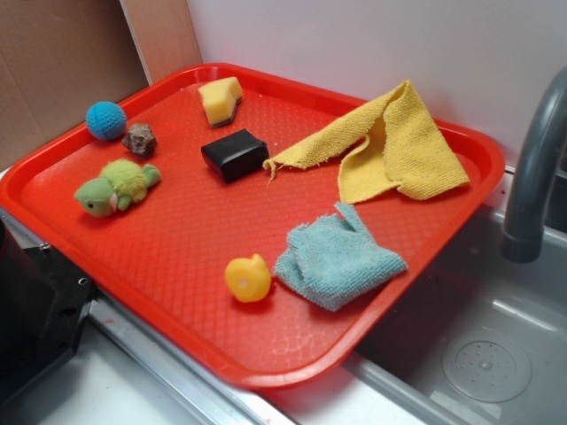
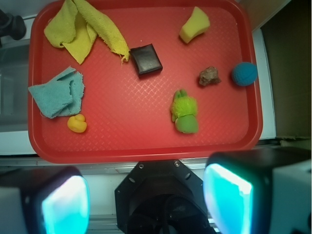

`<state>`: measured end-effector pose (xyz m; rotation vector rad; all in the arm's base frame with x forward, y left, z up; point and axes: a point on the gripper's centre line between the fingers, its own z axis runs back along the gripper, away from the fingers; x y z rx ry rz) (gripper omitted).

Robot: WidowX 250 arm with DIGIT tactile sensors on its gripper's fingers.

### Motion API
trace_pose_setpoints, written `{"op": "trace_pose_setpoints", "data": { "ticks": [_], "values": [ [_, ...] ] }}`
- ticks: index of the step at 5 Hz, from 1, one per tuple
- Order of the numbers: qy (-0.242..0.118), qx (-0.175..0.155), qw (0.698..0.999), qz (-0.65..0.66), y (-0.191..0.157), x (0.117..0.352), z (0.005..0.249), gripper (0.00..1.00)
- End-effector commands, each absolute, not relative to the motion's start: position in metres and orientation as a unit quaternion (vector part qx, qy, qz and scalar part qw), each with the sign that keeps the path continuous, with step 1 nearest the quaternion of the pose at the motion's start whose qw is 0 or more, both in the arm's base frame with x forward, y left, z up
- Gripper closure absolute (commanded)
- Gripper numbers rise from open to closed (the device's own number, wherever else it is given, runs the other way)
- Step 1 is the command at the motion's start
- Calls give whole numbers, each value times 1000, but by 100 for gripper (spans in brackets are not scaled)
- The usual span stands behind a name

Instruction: Grab the green sponge.

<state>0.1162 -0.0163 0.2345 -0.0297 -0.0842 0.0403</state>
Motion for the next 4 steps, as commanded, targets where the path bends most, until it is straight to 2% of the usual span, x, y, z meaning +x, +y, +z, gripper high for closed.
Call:
{"op": "trace_pose_setpoints", "data": {
  "ticks": [1,2,3,4],
  "values": [
    [-42,-15,999,20,-16,116,234,0],
    [-69,-2,995,73,17,134,213,0],
    [-103,14,989,103,33,150,191,0],
    [-144,15,982,125,49,170,174,0]
  ]
}}
